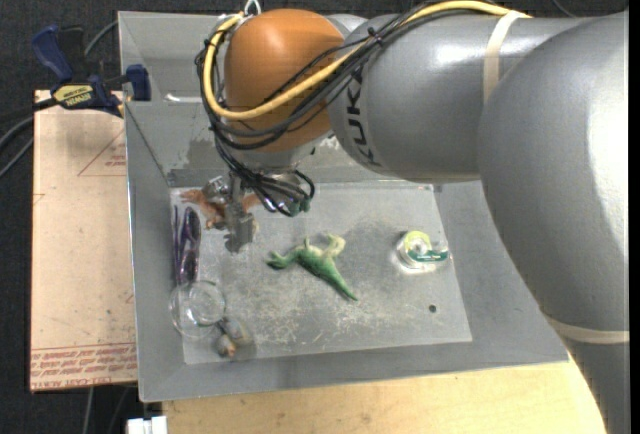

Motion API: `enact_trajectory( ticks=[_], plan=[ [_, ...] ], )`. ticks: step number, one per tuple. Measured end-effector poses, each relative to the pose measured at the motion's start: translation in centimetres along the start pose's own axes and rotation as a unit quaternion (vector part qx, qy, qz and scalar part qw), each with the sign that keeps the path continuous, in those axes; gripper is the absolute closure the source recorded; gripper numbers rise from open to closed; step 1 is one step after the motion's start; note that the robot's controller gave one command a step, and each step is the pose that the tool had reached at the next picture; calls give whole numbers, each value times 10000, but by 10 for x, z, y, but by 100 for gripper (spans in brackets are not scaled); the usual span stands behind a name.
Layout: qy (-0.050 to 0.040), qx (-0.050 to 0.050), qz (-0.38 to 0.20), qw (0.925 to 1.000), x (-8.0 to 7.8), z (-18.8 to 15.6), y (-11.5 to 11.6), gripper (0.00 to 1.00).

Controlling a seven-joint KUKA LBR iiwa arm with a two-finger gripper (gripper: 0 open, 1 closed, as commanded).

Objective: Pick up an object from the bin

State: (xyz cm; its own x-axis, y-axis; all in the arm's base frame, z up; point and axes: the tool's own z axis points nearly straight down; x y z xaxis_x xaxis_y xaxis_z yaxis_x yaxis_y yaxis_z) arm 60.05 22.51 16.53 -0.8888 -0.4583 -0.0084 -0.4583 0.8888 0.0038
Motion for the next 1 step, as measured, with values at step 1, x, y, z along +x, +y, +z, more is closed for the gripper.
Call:
enact_trajectory(
  ticks=[1],
  plan=[
    [-52, 1, -60, 10000, 6, 50, -11, 100]
  ],
)
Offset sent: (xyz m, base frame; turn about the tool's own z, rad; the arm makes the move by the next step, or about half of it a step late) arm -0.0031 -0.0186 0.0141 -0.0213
